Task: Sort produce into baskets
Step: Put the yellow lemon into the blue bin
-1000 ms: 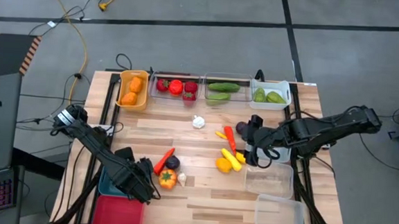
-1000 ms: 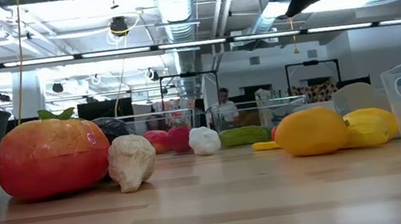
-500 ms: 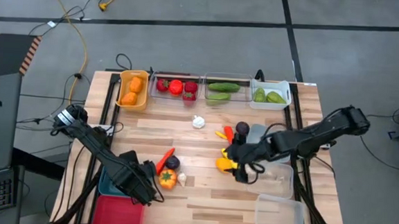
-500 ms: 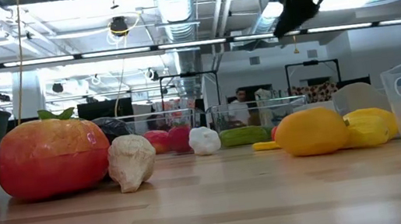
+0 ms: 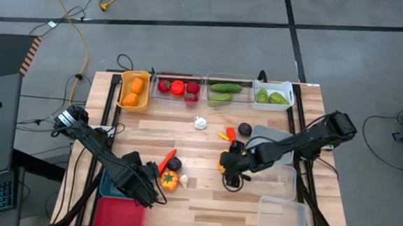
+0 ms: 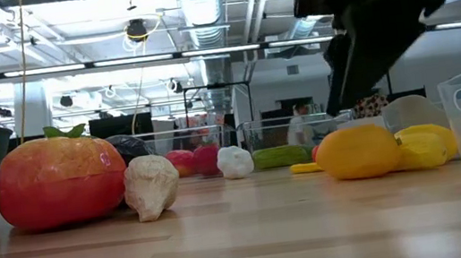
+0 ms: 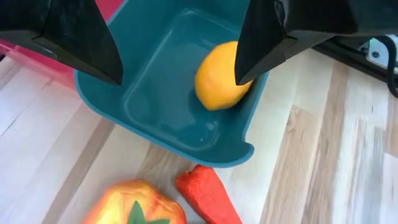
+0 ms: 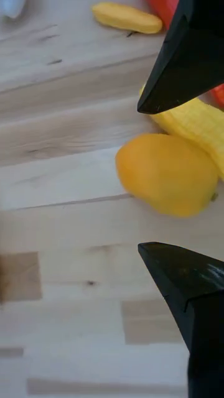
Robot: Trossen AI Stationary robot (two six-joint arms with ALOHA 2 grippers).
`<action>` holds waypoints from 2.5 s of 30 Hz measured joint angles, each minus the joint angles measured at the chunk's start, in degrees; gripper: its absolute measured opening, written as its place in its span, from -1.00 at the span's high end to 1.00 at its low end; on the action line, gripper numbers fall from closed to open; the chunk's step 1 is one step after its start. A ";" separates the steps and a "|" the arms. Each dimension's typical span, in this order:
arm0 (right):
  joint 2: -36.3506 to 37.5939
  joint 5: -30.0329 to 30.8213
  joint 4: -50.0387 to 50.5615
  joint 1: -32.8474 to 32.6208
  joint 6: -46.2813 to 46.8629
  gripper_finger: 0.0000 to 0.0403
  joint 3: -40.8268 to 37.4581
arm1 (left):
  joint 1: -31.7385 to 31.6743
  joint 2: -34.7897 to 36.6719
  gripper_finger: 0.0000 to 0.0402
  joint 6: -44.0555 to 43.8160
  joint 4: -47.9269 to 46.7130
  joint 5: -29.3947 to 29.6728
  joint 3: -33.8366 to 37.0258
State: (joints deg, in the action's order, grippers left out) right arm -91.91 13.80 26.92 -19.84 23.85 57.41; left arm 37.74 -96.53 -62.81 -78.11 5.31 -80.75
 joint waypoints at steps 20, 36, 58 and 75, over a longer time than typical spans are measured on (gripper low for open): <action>-7.79 -0.17 0.72 -0.04 1.69 -0.43 0.04 | 0.00 0.00 -0.48 1.07 2.67 4.86 0.00; -7.13 -1.02 0.83 -0.04 1.17 -0.28 4.01 | -1.72 0.00 -0.48 9.39 9.00 12.82 0.00; -7.05 -0.94 -19.38 -0.04 -17.50 -0.27 12.54 | -9.53 0.00 -0.48 44.07 36.36 23.46 0.00; -7.05 -0.83 -23.09 -0.04 -20.01 -0.27 12.55 | -11.83 0.00 -0.18 45.16 38.99 19.14 0.00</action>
State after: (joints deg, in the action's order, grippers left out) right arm -98.96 12.97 3.82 -19.88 3.84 69.95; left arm 25.90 -96.53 -17.65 -39.12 24.45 -80.75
